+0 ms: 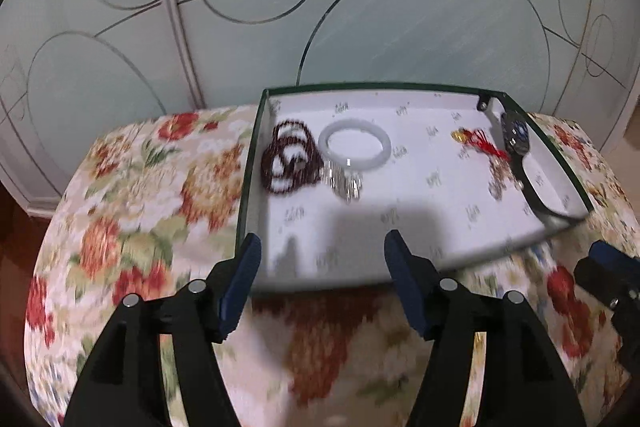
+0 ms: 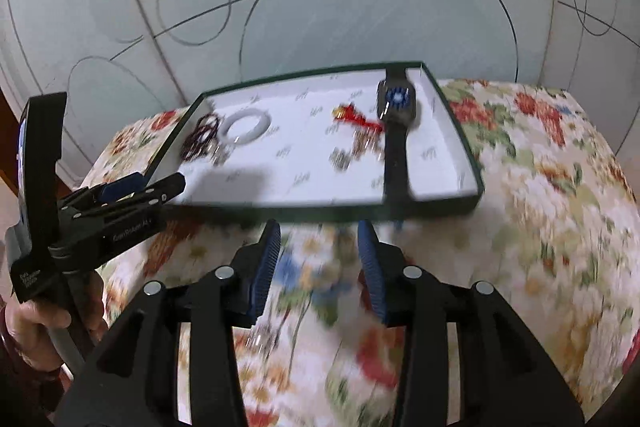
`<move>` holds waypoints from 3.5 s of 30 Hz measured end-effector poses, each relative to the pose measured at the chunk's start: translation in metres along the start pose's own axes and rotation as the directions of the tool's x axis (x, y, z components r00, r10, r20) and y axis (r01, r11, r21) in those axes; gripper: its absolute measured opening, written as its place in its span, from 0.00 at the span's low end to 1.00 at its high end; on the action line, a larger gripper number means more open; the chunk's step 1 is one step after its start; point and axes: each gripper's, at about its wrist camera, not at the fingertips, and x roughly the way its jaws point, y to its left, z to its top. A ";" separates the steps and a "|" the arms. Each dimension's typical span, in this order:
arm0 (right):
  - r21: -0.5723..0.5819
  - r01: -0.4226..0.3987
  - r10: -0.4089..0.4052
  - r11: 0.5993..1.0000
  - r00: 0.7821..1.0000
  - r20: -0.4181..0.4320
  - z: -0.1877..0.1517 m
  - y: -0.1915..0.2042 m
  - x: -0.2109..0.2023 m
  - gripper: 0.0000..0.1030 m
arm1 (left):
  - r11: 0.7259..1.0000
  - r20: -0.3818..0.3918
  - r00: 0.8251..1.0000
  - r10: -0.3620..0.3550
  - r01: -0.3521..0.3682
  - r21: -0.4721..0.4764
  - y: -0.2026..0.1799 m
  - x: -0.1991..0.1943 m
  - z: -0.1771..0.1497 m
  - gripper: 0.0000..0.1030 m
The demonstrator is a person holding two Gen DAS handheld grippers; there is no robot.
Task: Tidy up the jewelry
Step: 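Move both tools back toward the pearl brooch and gold coin charm, then close the left tool on the pearl flower brooch while the right tool approaches the gold coin charm, then grasp the gold coin charm with the right tool while the left tool holds the brooch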
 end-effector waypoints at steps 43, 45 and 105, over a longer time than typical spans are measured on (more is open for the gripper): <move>0.183 0.105 -0.113 0.977 0.993 0.034 -0.068 -0.069 -0.062 0.39 | 0.994 -0.082 0.992 -0.097 0.100 0.033 -0.115 -0.041 -0.091 0.34; 0.192 0.097 -0.107 0.977 0.993 0.040 -0.068 -0.070 -0.063 0.39 | 0.996 -0.064 0.995 -0.080 0.083 0.040 -0.116 -0.043 -0.094 0.24; -0.040 -0.051 0.049 0.998 0.997 -0.058 -0.037 0.056 0.018 0.41 | 0.989 -0.026 0.997 0.073 -0.075 -0.124 0.005 -0.026 -0.070 0.23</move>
